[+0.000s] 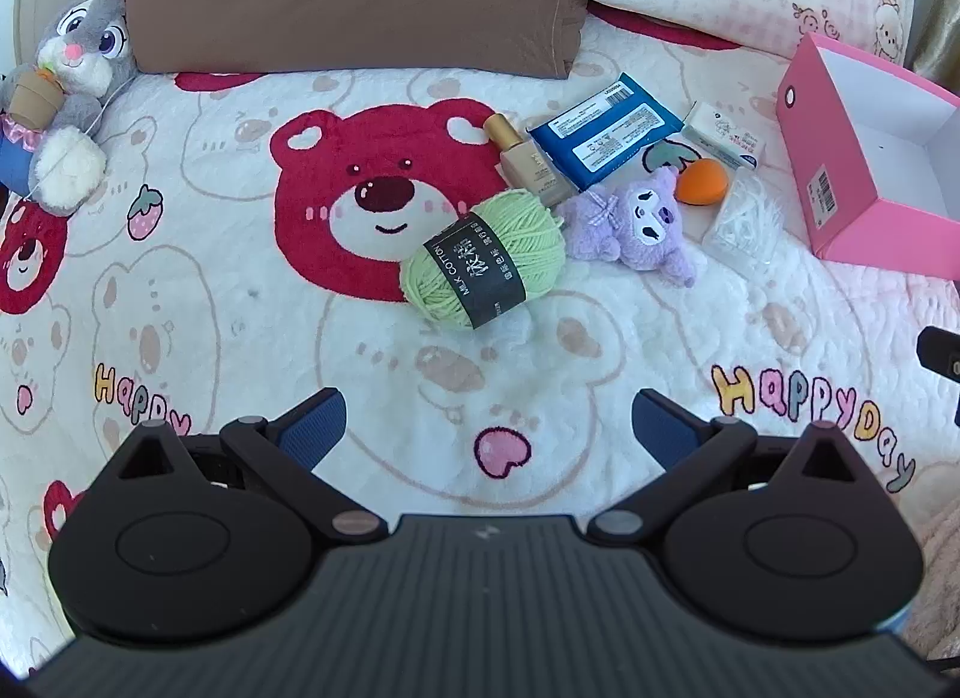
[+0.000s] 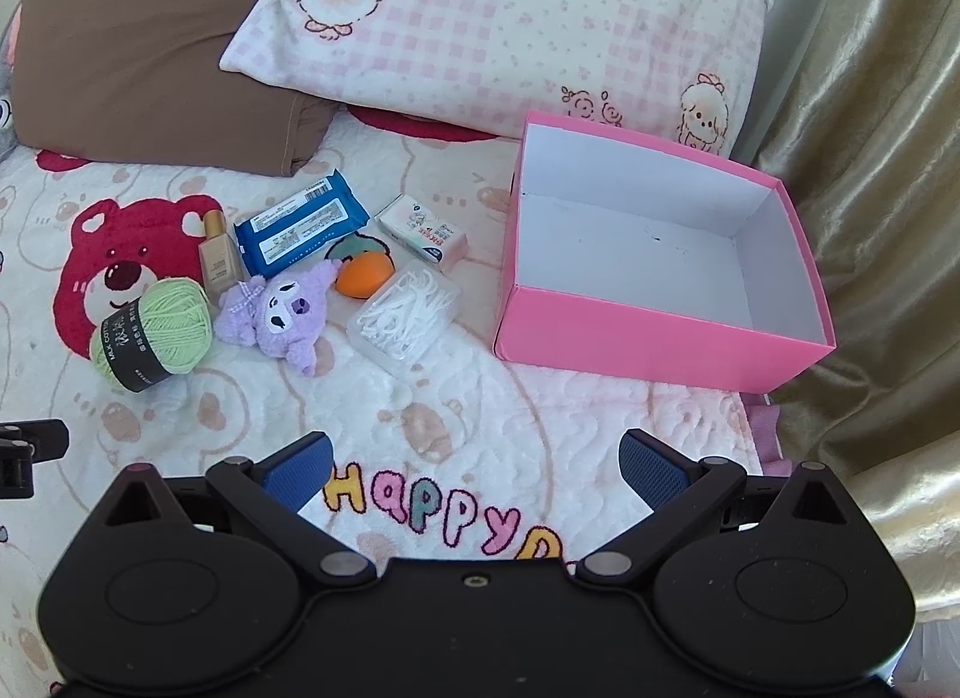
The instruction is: Organize objects
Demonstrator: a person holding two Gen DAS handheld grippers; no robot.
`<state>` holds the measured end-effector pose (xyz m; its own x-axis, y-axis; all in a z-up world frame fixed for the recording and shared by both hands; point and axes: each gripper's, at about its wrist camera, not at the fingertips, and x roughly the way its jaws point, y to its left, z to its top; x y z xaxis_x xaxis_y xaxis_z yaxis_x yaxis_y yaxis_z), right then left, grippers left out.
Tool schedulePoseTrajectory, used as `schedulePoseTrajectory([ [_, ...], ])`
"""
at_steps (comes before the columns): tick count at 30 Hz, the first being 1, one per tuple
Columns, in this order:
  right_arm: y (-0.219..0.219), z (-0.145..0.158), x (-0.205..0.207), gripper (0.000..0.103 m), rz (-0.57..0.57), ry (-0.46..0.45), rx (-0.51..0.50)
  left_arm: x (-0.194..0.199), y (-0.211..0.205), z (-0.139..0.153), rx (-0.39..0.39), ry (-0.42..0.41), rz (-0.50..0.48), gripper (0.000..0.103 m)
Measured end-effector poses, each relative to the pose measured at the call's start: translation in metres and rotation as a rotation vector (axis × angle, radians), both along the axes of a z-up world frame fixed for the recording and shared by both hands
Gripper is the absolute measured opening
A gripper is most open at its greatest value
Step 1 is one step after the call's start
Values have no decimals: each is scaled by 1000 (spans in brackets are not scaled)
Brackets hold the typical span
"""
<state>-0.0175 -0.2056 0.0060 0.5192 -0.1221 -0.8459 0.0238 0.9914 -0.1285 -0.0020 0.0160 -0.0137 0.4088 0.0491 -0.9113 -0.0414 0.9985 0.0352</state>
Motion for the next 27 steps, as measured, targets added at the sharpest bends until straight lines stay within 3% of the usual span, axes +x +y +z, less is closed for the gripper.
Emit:
schedulePoseTrajectory([
  [5,-2,-2,0,103,11,6,22,-3,0,3,13,-26,12,103],
  [9,-2,-4,1,103,10,14,21,-2,-1,6,91,-54,35,103],
  [16,-7,-5,1,103,-10,19,63,-1,-4,-1,33,-14,8,103],
  [27,-13,-8,1,103,-22,33,75,-3,-5,4,56,-26,1,103],
])
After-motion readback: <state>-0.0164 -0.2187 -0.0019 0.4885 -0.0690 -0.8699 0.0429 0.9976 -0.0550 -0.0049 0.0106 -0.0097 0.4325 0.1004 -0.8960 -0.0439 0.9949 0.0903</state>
